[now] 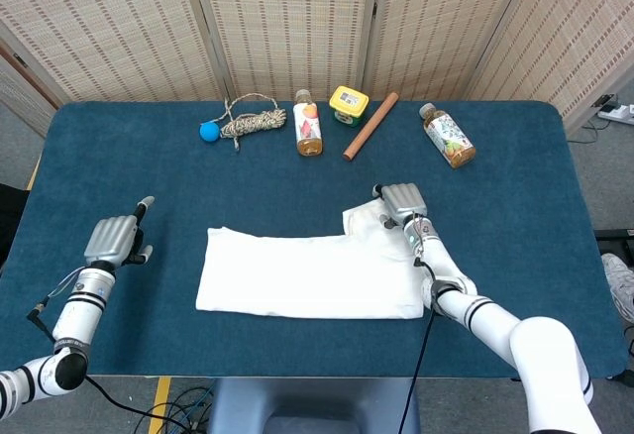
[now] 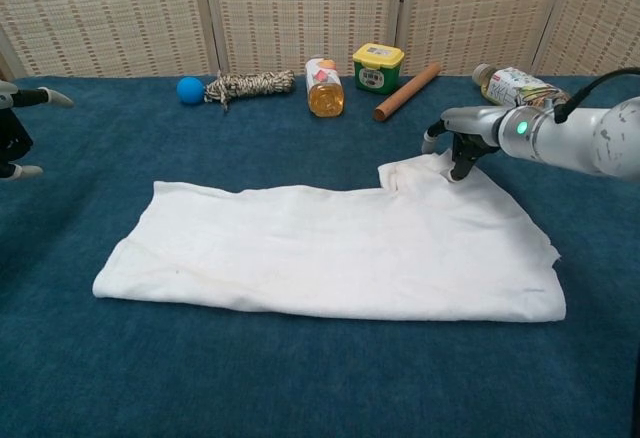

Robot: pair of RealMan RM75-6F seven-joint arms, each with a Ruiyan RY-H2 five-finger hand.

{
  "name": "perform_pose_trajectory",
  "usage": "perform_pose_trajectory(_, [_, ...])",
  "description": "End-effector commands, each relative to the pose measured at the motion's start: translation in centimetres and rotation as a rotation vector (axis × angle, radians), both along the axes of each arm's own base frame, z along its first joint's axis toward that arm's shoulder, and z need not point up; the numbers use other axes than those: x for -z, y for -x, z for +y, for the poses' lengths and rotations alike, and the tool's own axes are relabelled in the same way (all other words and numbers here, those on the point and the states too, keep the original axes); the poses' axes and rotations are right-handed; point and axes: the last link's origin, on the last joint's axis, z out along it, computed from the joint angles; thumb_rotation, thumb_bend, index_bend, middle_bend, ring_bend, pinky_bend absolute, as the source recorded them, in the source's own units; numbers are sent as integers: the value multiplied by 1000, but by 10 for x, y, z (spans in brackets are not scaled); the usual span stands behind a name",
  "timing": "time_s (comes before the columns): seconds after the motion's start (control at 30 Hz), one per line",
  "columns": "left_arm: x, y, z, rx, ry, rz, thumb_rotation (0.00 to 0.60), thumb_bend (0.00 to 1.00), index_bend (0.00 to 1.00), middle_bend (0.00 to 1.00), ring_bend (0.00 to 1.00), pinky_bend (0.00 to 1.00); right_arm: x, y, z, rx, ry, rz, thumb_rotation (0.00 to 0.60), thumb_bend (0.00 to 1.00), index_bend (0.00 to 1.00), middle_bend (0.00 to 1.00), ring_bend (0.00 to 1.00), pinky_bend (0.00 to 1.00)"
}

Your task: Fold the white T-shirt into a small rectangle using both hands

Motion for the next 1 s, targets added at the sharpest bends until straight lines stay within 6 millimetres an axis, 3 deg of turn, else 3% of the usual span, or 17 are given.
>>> perform_pose_trajectory(0.03, [0, 0, 0, 1, 1, 1, 600, 394, 0, 846, 822, 929, -1, 0, 2, -4, 9, -12, 600, 442, 335, 940, 1000, 1000])
perform_pose_trajectory(0.67, [2, -3, 0, 10, -3, -1, 600, 394, 0, 846, 822, 929, -16, 3, 17, -83, 128, -92, 600, 451, 499, 954, 1000, 1000])
perform_pose_trajectory(1.0, [-1, -2, -2, 11, -6, -1, 600, 394, 0, 847, 822, 929, -28, 12, 59, -205, 214, -175, 600, 495, 538, 963, 1000, 1000])
